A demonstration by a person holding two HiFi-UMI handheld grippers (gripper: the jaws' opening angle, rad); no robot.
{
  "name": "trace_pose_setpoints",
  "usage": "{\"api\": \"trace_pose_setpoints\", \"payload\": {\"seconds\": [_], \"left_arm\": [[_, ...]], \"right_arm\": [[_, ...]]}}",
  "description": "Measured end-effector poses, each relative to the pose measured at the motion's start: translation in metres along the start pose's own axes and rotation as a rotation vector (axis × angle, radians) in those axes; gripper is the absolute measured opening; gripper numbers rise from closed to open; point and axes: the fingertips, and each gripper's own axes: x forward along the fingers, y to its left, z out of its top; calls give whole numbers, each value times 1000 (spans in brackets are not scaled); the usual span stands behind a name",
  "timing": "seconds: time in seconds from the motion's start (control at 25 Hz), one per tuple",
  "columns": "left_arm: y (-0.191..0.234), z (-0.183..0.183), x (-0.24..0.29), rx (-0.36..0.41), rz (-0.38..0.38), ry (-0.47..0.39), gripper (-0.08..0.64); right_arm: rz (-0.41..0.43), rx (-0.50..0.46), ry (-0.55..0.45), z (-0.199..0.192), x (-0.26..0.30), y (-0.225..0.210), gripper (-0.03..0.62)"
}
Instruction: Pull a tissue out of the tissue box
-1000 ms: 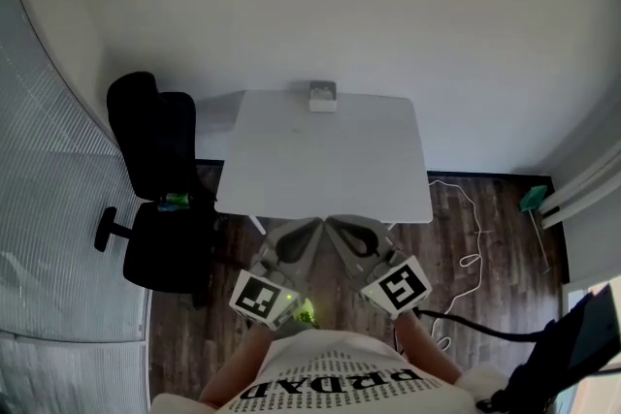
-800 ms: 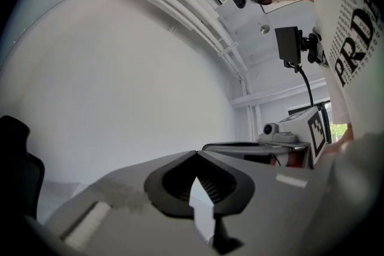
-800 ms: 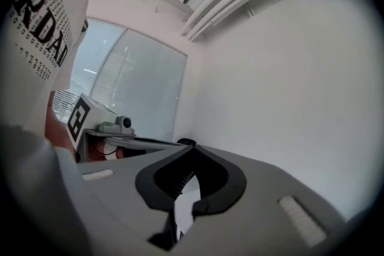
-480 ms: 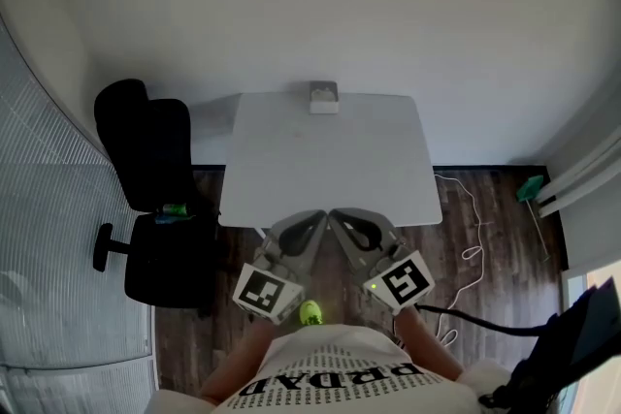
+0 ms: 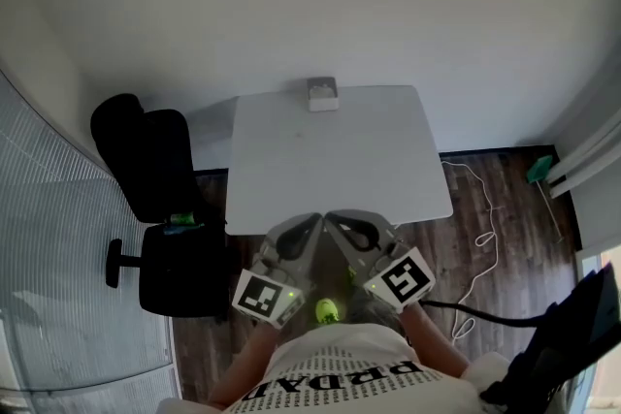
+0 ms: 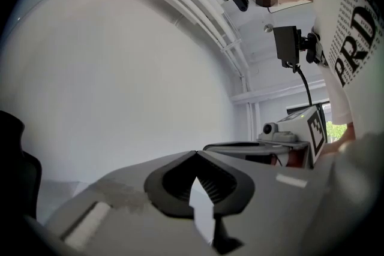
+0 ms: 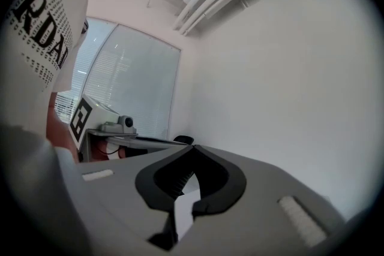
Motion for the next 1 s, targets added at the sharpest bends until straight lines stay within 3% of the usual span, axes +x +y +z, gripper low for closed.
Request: {"api": "trace_pose_setpoints", "payload": {"seconds": [0.36, 1.0], "left_arm": [[28, -2, 37, 5, 48, 0, -9], [75, -7, 173, -21, 110, -2, -9]], "right_arm": [[51, 5, -4, -8, 22, -42, -2], [112, 18, 19, -24, 48, -181, -2]]}}
